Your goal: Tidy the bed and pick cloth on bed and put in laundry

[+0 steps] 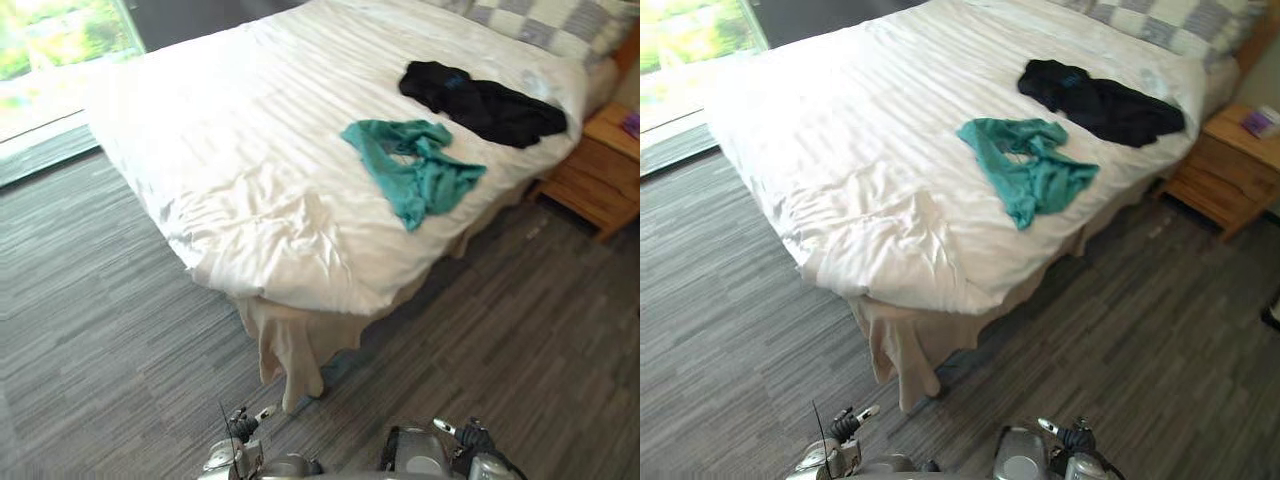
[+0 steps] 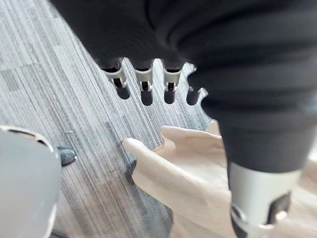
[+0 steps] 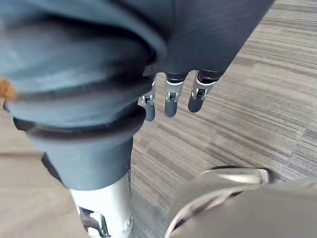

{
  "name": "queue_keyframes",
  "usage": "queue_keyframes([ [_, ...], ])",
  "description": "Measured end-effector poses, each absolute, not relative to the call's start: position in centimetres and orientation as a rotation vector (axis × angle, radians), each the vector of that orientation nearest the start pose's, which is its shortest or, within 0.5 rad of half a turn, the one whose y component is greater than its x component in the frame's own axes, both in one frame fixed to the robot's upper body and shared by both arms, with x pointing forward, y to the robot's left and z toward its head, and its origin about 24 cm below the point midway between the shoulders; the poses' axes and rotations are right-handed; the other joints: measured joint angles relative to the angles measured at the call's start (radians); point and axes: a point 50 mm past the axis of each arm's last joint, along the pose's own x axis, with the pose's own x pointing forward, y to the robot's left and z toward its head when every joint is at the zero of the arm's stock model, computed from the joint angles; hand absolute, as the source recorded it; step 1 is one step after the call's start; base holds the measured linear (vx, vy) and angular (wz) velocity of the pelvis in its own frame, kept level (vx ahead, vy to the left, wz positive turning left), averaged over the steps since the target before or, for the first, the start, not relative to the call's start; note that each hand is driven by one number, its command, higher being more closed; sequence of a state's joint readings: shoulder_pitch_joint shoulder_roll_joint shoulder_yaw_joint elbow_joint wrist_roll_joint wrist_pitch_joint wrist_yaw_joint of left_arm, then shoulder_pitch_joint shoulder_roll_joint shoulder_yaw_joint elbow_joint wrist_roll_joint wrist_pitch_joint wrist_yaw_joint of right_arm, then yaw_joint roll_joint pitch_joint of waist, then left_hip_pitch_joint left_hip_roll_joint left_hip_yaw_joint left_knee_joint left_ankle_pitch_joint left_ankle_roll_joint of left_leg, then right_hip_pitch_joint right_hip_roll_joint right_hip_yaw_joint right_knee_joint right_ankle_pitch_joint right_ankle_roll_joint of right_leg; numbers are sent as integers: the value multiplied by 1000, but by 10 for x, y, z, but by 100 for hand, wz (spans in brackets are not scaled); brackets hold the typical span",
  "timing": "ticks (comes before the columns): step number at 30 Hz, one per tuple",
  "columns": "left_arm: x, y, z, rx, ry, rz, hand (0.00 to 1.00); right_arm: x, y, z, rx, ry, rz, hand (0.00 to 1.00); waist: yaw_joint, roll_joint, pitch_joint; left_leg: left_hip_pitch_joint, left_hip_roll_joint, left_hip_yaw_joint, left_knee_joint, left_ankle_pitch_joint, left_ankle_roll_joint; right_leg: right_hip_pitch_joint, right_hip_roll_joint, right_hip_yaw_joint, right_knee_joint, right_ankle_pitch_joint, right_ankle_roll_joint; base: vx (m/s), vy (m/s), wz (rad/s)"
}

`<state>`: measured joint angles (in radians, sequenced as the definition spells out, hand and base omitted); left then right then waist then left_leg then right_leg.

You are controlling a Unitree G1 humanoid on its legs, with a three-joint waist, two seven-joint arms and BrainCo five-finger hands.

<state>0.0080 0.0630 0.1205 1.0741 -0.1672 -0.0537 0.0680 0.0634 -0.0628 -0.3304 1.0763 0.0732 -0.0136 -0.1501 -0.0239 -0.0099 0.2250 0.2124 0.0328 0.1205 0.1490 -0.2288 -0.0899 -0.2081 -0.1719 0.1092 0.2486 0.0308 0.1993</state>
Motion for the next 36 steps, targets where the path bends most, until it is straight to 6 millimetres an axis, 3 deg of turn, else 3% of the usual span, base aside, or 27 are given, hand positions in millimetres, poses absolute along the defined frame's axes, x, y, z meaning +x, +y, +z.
queue_keyframes([
  [1,118,181,-158,-149,1029,291,0,88,-232,-158,87,1098,-555,0,20,58,-4,3,54,3,-6,11,-24,-10,48,-1,48,1,-11,365,-345,47],
  [2,114,177,-160,-164,1042,295,0,88,-235,-157,81,1090,-561,0,23,69,-9,3,73,4,-12,32,-57,-9,64,4,65,-6,-18,377,-376,18],
  [3,111,175,-160,-181,1046,307,0,90,-235,-156,81,1086,-556,0,37,74,-13,19,90,13,-36,70,-62,5,79,-14,71,-18,-37,313,-360,28],
  [6,118,176,-158,-217,1004,337,0,92,-235,-156,62,1087,-537,0,34,82,-22,28,128,15,-61,137,-61,80,90,-85,1,-23,-46,174,-224,47],
  [11,102,186,-161,-256,1031,434,0,88,-232,-159,6,1124,-488,0,39,72,-41,-20,157,-4,-63,137,-62,149,102,-165,-152,12,-74,-4,-98,50],
  [13,97,187,-162,-265,1042,454,0,87,-234,-159,-10,1131,-483,0,39,66,-45,-61,158,8,-61,137,-61,151,90,-203,-191,22,-91,-124,-13,71],
  [15,95,189,-162,-266,1046,469,0,82,-235,-160,-14,1145,-488,0,38,67,-45,-98,149,136,-64,147,-47,153,59,-263,-213,18,-103,-164,75,85],
  [17,92,191,-163,-265,1053,488,0,75,-238,-160,-6,1156,-512,0,39,74,-48,-100,139,192,-82,157,-33,183,47,-299,-243,26,-109,-133,47,74],
  [20,80,194,-165,-260,1078,516,0,66,-241,-161,0,1172,-557,0,40,90,-62,-81,125,185,-125,162,-25,266,47,-314,-350,69,-104,-153,5,41],
  [24,55,196,-170,-242,1157,566,0,52,-241,-162,22,1192,-598,0,38,94,-86,-61,114,187,-151,157,-24,275,36,-328,-353,75,-99,-70,8,1],
  [27,49,196,-170,-230,1173,602,0,42,-239,-164,19,1216,-619,0,37,97,-91,-58,117,188,-160,158,-27,277,37,-335,-353,76,-99,-14,-10,6],
  [32,61,215,-162,-250,1078,765,0,33,-233,-166,37,1232,-654,0,39,90,-95,-45,126,189,-187,172,-43,283,51,-351,-353,77,-100,33,-14,7],
  [33,78,234,-149,-268,945,868,0,32,-233,-165,23,1228,-658,0,38,90,-102,-36,135,189,-188,177,-46,294,59,-353,-353,82,-98,132,-2,4],
  [36,115,275,-115,-220,685,962,0,34,-232,-164,0,1210,-634,0,38,82,-107,-29,143,190,-196,185,-51,293,65,-353,-349,81,-96,110,6,0],
])
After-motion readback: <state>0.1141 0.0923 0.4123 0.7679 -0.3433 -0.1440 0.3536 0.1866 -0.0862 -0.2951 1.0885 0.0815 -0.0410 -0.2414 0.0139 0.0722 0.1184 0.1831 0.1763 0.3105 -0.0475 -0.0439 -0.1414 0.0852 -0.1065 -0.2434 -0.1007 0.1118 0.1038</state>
